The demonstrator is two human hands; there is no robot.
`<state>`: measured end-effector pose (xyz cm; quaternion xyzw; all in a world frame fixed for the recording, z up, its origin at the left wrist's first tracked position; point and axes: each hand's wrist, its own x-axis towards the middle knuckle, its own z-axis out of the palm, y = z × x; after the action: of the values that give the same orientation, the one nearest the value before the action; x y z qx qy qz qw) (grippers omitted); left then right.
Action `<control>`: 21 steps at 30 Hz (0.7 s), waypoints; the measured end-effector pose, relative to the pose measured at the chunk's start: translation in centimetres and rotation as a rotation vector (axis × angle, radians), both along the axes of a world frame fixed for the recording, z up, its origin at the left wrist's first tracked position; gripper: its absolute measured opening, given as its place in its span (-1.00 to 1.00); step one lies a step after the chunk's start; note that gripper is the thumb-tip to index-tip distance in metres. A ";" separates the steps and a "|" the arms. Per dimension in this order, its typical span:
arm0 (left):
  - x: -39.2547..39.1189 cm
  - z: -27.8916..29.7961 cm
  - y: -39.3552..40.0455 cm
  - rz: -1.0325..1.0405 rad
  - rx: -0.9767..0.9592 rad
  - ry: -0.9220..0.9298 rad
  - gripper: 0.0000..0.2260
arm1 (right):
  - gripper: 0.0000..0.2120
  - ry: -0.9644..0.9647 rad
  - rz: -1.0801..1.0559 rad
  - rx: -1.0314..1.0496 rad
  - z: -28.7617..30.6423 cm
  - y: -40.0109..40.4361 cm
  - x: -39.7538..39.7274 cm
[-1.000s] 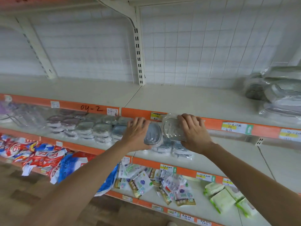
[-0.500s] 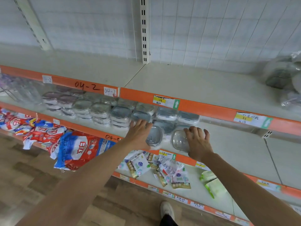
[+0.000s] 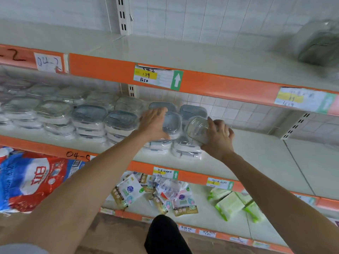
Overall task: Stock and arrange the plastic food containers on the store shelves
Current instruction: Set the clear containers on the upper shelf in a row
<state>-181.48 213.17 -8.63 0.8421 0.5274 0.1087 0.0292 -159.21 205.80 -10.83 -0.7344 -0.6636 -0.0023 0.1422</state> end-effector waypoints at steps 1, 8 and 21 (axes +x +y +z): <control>0.5 -0.5 0.8 -0.001 -0.012 -0.014 -0.23 | -0.10 0.031 -0.027 0.001 -0.4 0.6 0.4; 0.3 -3.4 2.7 0.005 -0.040 0.095 -0.29 | -0.18 0.200 0.051 -0.104 -1.0 3.8 1.3; -1.0 -5.5 -0.5 0.128 0.155 0.250 -0.57 | -0.51 -0.132 0.374 -0.034 -1.2 4.1 -1.8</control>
<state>-182.50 212.68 -14.11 0.8136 0.5694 0.0452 -0.1086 -161.06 209.86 -12.01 -0.5988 -0.7964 -0.0128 0.0839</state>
